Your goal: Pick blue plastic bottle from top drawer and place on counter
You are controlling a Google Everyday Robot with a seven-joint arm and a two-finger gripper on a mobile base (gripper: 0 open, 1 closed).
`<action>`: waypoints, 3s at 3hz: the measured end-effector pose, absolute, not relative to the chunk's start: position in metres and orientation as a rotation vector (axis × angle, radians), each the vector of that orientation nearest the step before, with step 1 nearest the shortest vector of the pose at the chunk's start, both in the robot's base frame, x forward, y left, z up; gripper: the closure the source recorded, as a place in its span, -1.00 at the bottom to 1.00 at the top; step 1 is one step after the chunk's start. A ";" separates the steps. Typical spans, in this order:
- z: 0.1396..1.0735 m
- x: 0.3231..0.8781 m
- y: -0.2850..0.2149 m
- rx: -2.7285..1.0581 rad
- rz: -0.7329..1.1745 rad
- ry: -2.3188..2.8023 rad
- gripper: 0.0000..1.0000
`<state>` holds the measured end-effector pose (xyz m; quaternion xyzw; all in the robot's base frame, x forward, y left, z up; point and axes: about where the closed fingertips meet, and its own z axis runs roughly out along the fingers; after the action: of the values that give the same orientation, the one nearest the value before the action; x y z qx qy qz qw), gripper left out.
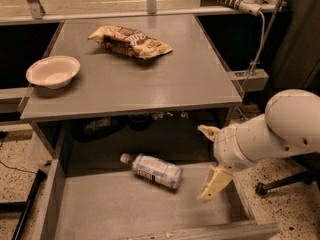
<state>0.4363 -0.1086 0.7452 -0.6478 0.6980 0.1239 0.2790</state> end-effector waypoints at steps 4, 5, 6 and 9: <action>0.645 0.469 -0.038 -1.604 0.511 1.839 -1.00; 0.634 0.476 -0.028 -1.561 0.556 1.866 -1.00; 0.623 0.474 -0.020 -1.538 0.622 1.888 -1.00; 0.622 0.474 -0.020 -1.538 0.625 1.888 0.32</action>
Offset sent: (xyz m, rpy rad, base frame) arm 0.0101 0.0567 -0.1031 0.1726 0.0761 0.0315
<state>0.4743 -0.0195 0.6222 -0.5818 0.7144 0.2363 0.3087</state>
